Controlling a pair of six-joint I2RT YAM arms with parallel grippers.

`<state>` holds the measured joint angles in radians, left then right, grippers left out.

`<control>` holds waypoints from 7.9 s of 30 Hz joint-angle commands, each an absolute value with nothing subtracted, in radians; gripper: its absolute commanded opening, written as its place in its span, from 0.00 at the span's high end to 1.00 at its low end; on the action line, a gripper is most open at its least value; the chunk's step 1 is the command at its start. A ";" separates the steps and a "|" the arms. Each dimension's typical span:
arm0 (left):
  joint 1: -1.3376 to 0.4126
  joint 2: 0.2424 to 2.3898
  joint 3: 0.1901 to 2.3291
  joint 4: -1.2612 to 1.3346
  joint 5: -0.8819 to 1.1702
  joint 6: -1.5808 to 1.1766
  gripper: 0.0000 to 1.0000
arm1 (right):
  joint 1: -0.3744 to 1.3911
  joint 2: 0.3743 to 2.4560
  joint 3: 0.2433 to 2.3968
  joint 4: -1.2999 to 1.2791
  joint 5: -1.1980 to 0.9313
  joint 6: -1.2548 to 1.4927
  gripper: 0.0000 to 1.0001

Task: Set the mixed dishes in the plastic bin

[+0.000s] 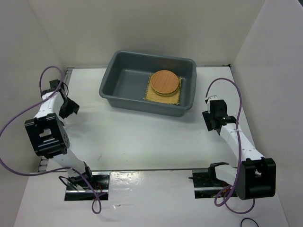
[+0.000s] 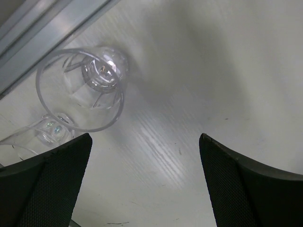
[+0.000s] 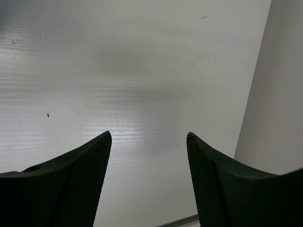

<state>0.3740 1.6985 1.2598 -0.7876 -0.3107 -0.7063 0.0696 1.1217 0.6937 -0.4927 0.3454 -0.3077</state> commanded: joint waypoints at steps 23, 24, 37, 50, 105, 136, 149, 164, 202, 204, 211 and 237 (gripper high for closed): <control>0.439 1.756 1.278 -0.720 -0.253 -0.628 0.11 | 0.080 1.124 0.689 -0.451 0.356 -0.295 0.30; 0.439 1.767 1.269 -0.719 -0.241 -0.627 0.19 | 0.080 1.124 0.689 -0.451 0.356 -0.295 0.30; 0.388 1.669 1.627 -0.686 0.047 -0.742 1.00 | 0.080 1.115 0.689 -0.451 0.356 -0.295 0.30; -0.146 2.101 2.276 -0.892 0.059 -0.401 1.00 | 0.080 1.077 0.680 -0.442 0.356 -0.295 0.30; -0.142 1.691 1.854 -0.853 -0.847 -0.724 0.01 | 0.080 1.086 0.680 -0.442 0.374 -0.295 0.26; 0.259 1.531 1.037 -1.011 -0.626 -1.132 0.09 | 0.098 1.132 0.680 -0.442 0.365 -0.285 0.26; 0.288 1.592 1.086 -0.968 -0.615 -1.015 0.09 | 0.098 1.132 0.680 -0.442 0.365 -0.285 0.26; 0.299 1.580 1.114 -0.896 -0.575 -0.874 0.10 | 0.098 1.132 0.680 -0.442 0.365 -0.285 0.26; 0.420 1.660 1.086 -0.782 -0.456 -0.741 0.54 | 0.098 1.132 0.680 -0.442 0.365 -0.285 0.26; 0.420 1.671 1.086 -0.791 -0.456 -0.741 0.53 | 0.098 1.123 0.680 -0.442 0.365 -0.285 0.26; 0.420 1.626 1.234 -0.792 -0.316 -0.719 1.00 | 0.098 1.123 0.680 -0.442 0.365 -0.285 0.26; -0.146 2.574 2.977 -0.944 0.037 -0.654 1.00 | 0.098 1.075 0.670 -0.433 0.374 -0.295 0.26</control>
